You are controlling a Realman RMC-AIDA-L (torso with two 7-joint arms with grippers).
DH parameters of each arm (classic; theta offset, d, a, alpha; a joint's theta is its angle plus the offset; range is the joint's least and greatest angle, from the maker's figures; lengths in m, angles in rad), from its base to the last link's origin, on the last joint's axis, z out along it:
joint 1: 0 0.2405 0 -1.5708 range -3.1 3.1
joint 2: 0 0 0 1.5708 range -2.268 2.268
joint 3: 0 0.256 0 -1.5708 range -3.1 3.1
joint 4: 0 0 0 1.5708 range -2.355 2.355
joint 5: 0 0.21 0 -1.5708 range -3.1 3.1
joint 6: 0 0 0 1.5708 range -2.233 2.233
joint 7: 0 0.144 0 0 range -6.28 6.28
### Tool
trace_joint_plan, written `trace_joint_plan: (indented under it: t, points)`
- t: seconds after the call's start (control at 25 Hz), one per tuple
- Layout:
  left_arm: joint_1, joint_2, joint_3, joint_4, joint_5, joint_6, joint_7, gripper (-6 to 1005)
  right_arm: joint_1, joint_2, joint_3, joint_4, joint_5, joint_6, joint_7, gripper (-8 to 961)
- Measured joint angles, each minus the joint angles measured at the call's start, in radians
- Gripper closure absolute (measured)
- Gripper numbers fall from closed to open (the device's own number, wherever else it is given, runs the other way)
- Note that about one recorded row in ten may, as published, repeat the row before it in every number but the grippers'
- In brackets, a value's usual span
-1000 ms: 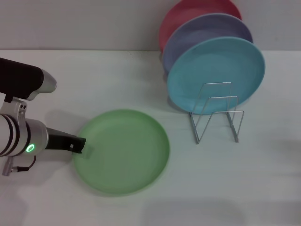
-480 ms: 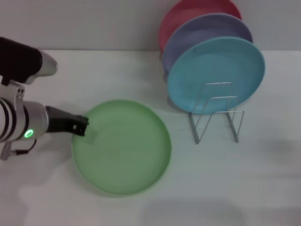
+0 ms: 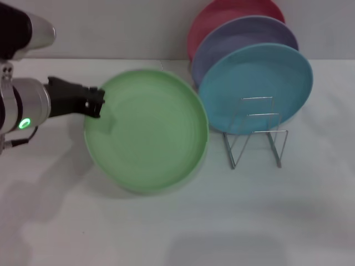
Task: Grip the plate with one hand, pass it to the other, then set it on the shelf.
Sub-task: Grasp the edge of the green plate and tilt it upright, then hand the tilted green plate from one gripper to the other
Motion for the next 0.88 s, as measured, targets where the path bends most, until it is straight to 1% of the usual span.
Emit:
trace_joint_plan:
  t: [0.04,0.08,0.12,0.16,0.2,0.24,0.28,0.32,0.36,0.4,0.44,0.48,0.52,0.56,0.6,0.64,0.68,0.72,0.76,0.8,0.88]
  points:
    - [0.000,0.000,0.000,0.000,0.000,0.000,0.000,964,0.000,0.000,0.000,0.000,0.000,0.000,0.000,143]
    - [0.004,0.000,0.000,0.008,0.000,0.011,0.001,964,0.003,-0.004,0.000,0.208,-0.189,-0.204,0.195,143]
    - [0.006,0.000,0.001,0.012,0.000,0.020,0.001,964,0.003,-0.004,0.000,0.208,-0.189,-0.204,0.195,143]
    - [0.010,0.000,0.003,0.017,0.000,0.035,0.002,964,0.013,-0.006,0.001,0.308,-0.313,-0.303,0.321,143]
    - [0.019,0.000,0.007,0.024,0.000,0.062,0.004,964,0.040,-0.012,0.006,0.484,-0.583,-0.434,0.619,143]
    - [0.019,0.000,0.007,0.024,0.000,0.062,0.004,964,0.040,-0.012,0.006,0.484,-0.583,-0.434,0.619,143]
    - [0.024,0.000,0.009,0.027,0.001,0.083,0.010,964,0.073,-0.019,0.013,0.620,-0.842,-0.485,0.890,143]
    - [0.024,0.000,0.009,0.027,0.001,0.083,0.010,964,0.073,-0.019,0.013,0.620,-0.842,-0.485,0.890,143]
    - [0.027,0.000,0.010,0.027,0.001,0.091,0.012,964,0.100,-0.024,0.017,0.687,-0.999,-0.487,1.065,143]
    - [0.030,-0.001,0.011,0.027,0.001,0.097,0.014,964,0.159,-0.038,0.021,0.776,-1.265,-0.448,1.362,143]
    - [0.030,-0.001,0.011,0.027,0.001,0.097,0.014,964,0.159,-0.038,0.021,0.776,-1.265,-0.448,1.362,142]
    - [0.030,-0.001,0.011,0.026,0.001,0.098,0.014,964,0.235,-0.051,0.022,0.826,-1.508,-0.375,1.642,142]
    - [0.031,-0.001,0.012,0.026,0.001,0.099,0.014,964,0.235,-0.051,0.022,0.826,-1.508,-0.375,1.642,143]
    - [0.031,-0.001,0.012,0.025,0.001,0.099,0.014,964,0.276,-0.055,0.021,0.837,-1.600,-0.336,1.745,143]
    - [0.031,-0.001,0.012,0.025,0.001,0.099,0.014,964,0.353,-0.059,0.020,0.826,-1.760,-0.258,1.920,144]
    - [0.031,-0.001,0.012,0.025,0.001,0.099,0.014,964,0.353,-0.059,0.020,0.826,-1.760,-0.258,1.920,145]
    - [0.031,-0.001,0.012,0.025,0.001,0.099,0.014,964,0.408,-0.054,0.015,0.787,-1.837,-0.220,2.005,146]
    - [0.031,-0.001,0.012,0.025,0.001,0.099,0.014,964,0.408,-0.054,0.015,0.787,-1.837,-0.220,2.005,146]
    - [0.030,-0.001,0.012,0.025,0.001,0.099,0.014,964,0.429,-0.051,0.013,0.764,-1.854,-0.210,2.016,147]
    - [0.030,-0.001,0.012,0.025,0.001,0.099,0.014,964,0.467,-0.045,0.011,0.717,-1.872,-0.191,2.008,149]
    - [0.030,-0.001,0.012,0.026,0.001,0.099,0.014,964,0.504,-0.041,0.008,0.665,-1.875,-0.171,1.986,154]
